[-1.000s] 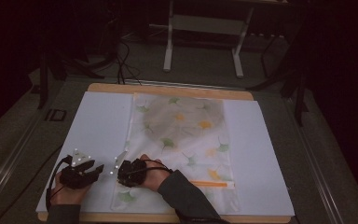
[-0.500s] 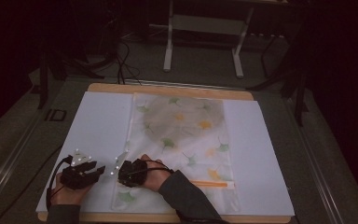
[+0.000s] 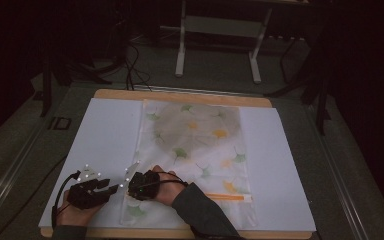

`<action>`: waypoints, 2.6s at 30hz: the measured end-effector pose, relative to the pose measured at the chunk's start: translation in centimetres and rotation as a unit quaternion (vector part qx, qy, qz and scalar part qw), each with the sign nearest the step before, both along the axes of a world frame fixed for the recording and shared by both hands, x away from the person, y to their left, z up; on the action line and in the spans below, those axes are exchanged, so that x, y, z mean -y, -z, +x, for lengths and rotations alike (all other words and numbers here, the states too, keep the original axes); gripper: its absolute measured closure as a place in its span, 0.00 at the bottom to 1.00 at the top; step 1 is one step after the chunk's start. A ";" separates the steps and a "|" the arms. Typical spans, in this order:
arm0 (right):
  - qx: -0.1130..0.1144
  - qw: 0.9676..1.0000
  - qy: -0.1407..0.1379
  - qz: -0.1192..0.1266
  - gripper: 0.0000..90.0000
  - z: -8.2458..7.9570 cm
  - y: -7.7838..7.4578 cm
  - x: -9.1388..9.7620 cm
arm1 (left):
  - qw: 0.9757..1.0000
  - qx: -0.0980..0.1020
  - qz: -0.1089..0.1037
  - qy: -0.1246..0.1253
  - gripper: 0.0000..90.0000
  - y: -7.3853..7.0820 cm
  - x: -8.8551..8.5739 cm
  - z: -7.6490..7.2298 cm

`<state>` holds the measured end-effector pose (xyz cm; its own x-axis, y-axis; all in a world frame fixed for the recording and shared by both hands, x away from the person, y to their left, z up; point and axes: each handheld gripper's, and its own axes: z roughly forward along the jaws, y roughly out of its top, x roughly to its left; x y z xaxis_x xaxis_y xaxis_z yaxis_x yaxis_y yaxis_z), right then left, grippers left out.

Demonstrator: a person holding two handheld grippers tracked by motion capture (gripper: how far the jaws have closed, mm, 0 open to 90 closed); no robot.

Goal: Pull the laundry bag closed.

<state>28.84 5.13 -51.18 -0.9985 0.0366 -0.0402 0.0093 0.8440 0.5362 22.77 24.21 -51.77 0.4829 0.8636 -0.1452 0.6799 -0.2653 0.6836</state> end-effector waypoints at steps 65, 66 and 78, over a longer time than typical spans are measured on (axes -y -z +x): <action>0.026 0.999 -0.007 0.020 0.94 -0.5 -1.7 1.6 | 0.981 -0.123 -0.107 0.108 0.95 2.1 3.2 1.5; 0.026 0.999 -0.006 0.021 0.94 -0.5 -1.6 1.7 | 0.981 -0.123 -0.110 0.107 0.96 2.1 3.2 1.4; 0.017 1.000 -0.004 0.023 0.94 -0.4 -0.9 2.0 | 0.981 -0.122 -0.107 0.106 0.97 2.1 3.3 1.4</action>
<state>28.47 3.09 -50.24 -0.9968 0.0305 -0.0735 -0.0172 0.8189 0.5736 24.15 20.93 -53.85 0.5766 0.6850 -0.4454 0.7752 -0.2864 0.5630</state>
